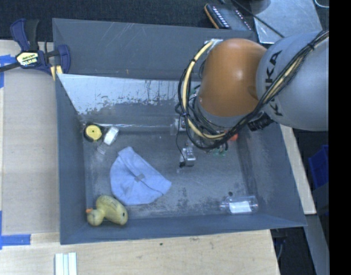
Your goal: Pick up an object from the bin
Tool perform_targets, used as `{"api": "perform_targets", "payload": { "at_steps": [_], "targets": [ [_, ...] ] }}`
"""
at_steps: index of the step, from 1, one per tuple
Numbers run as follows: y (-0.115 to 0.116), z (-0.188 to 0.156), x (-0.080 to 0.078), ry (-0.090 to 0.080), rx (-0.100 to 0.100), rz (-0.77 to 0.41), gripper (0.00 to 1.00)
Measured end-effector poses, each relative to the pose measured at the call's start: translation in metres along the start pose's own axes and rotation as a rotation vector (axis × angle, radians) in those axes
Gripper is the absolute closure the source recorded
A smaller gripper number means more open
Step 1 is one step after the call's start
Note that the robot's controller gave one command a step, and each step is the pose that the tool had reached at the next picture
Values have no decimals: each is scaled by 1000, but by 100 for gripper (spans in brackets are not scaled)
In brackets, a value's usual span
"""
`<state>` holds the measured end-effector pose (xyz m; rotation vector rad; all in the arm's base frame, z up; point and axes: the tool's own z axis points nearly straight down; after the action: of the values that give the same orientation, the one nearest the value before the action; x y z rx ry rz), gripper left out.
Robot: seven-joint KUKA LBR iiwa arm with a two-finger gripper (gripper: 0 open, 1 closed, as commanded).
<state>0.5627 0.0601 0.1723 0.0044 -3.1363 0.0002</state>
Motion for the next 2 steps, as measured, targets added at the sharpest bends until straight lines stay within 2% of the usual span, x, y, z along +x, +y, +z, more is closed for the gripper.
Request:
{"api": "perform_targets", "payload": {
  "at_steps": [1,2],
  "targets": [
    [0,-5,-2,-9,-1,2,0],
    [73,89,-4,3,-2,-14,0]
  ]
}}
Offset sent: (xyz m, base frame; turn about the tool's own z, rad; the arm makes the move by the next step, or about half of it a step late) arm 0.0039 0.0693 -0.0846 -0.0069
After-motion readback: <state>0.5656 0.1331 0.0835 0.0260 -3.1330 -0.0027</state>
